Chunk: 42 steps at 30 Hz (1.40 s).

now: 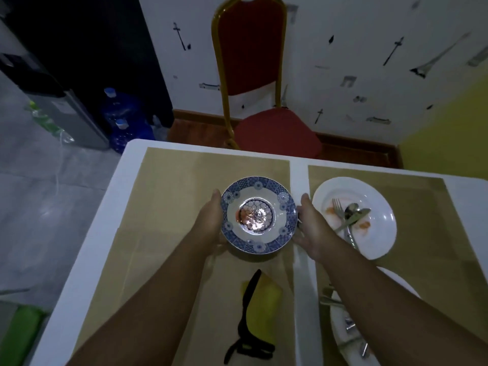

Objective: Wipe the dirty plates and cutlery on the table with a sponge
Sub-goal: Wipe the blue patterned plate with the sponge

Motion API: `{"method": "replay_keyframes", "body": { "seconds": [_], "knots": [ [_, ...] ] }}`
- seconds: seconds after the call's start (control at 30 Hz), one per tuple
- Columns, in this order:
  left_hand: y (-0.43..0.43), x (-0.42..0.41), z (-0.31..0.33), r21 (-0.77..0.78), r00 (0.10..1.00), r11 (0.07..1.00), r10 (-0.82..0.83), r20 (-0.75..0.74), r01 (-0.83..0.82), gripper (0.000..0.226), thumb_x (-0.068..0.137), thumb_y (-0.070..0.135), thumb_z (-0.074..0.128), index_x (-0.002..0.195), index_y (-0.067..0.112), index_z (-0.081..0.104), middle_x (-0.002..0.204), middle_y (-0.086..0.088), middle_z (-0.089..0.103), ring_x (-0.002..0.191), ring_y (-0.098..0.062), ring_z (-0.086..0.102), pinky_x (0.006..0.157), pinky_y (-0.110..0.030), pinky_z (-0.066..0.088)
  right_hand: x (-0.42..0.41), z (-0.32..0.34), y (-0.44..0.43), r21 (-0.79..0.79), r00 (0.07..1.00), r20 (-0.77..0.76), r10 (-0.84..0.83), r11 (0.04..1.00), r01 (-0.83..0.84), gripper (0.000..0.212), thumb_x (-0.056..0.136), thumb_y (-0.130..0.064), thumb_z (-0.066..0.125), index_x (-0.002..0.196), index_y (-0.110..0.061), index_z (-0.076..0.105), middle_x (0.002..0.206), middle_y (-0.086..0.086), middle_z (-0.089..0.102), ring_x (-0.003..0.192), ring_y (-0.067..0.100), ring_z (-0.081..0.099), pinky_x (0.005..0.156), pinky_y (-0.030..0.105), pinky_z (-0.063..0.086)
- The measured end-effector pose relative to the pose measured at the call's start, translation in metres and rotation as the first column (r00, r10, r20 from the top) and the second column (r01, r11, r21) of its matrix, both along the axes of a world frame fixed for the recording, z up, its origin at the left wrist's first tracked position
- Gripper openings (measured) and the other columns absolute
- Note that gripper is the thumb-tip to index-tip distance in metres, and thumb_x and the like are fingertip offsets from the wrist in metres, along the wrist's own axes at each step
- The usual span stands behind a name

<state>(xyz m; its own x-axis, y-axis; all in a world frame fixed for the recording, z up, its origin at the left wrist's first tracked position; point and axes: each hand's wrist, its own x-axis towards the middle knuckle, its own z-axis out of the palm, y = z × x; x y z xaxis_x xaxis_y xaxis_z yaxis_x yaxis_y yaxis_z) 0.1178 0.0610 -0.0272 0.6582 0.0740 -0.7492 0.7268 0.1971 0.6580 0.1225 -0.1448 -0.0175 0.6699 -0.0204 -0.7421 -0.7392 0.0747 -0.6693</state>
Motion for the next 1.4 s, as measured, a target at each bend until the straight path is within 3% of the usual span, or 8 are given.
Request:
{"method": "replay_keyframes", "body": {
  "seconds": [0.13,0.27,0.47,0.83,0.93,1.0,1.1,1.4],
  "knots": [
    [-0.001,-0.004,0.007,-0.070,1.000,0.997,0.015,0.020,-0.014,0.045,0.107,0.046,0.029,0.094,0.021,0.065,0.083,0.002,0.066,0.059,-0.008,0.067,0.058,-0.028,0.055,0.003,0.009,0.001,0.104,0.993,-0.063,-0.098,0.989,0.104,0.064,0.091,-0.064,0.030,0.127,-0.014,0.045,0.113,0.002,0.054,0.093,0.013,0.055,0.085,0.040,0.050],
    [0.001,-0.017,0.024,-0.077,0.997,0.996,0.051,0.064,-0.046,0.037,0.106,0.044,0.036,0.094,0.022,0.064,0.091,-0.001,0.066,0.078,-0.015,0.064,0.076,-0.041,0.056,-0.003,0.017,-0.003,0.088,0.995,-0.039,-0.086,0.992,0.090,0.064,0.089,-0.067,0.030,0.126,-0.016,0.044,0.104,-0.003,0.055,0.091,0.008,0.054,0.088,0.040,0.048],
    [0.007,-0.078,0.035,0.036,0.994,0.996,0.074,0.075,-0.076,0.049,0.087,0.045,0.065,0.126,0.016,0.054,0.120,-0.015,0.067,0.095,-0.034,0.072,0.067,-0.058,0.060,-0.034,0.034,-0.020,0.087,0.989,0.063,0.135,0.986,-0.140,0.047,0.088,-0.069,0.028,0.094,-0.031,0.055,0.101,-0.012,0.058,0.093,0.001,0.051,0.102,0.044,0.039],
    [0.012,-0.232,0.020,0.093,0.945,0.941,0.326,-0.005,-0.324,0.022,0.104,0.019,0.051,0.114,0.015,0.070,0.105,-0.006,0.078,0.096,-0.026,0.074,0.069,-0.044,0.063,-0.125,0.040,0.001,0.165,0.882,0.108,0.458,0.867,-0.471,0.022,0.094,-0.048,0.042,0.100,-0.035,0.058,0.107,-0.014,0.063,0.102,0.007,0.057,0.085,0.029,0.047],
    [0.023,-0.253,0.019,0.090,0.914,0.910,0.403,0.031,-0.405,0.017,0.103,0.019,0.054,0.109,0.017,0.070,0.101,-0.005,0.078,0.091,-0.025,0.075,0.066,-0.042,0.063,-0.145,0.026,0.018,-0.075,0.845,0.232,0.482,0.875,-0.478,0.025,0.093,-0.047,0.042,0.098,-0.037,0.064,0.115,-0.009,0.064,0.104,0.010,0.057,0.088,0.035,0.044],
    [0.033,-0.262,0.016,0.098,0.890,0.885,0.453,0.052,-0.456,0.014,0.102,0.019,0.055,0.105,0.018,0.069,0.096,-0.002,0.078,0.085,-0.023,0.075,0.065,-0.042,0.064,-0.160,0.003,0.025,-0.422,0.749,0.272,0.604,0.775,-0.471,0.033,0.091,-0.049,0.038,0.113,-0.034,0.059,0.122,-0.006,0.060,0.110,0.014,0.053,0.090,0.035,0.041],
    [0.048,-0.276,0.005,0.085,0.846,0.842,0.529,0.064,-0.533,0.017,0.102,0.018,0.055,0.112,0.014,0.068,0.101,-0.005,0.077,0.089,-0.023,0.074,0.065,-0.041,0.064,-0.187,-0.039,0.031,-0.776,0.566,0.121,0.815,0.434,-0.458,0.056,0.089,-0.050,0.040,0.137,-0.022,0.037,0.145,0.004,0.039,0.131,0.023,0.036,0.104,0.041,0.036],
    [0.063,-0.305,-0.024,0.007,0.797,0.797,0.604,-0.012,-0.604,0.022,0.105,0.019,0.049,0.119,0.016,0.065,0.108,-0.005,0.075,0.089,-0.018,0.074,0.060,-0.036,0.062,-0.210,-0.096,0.065,-0.954,0.478,-0.010,0.878,0.136,-0.268,0.088,0.081,-0.045,0.056,0.146,-0.004,0.013,0.154,0.018,0.014,0.141,0.036,0.007,0.116,0.045,0.012]
  ]
}}
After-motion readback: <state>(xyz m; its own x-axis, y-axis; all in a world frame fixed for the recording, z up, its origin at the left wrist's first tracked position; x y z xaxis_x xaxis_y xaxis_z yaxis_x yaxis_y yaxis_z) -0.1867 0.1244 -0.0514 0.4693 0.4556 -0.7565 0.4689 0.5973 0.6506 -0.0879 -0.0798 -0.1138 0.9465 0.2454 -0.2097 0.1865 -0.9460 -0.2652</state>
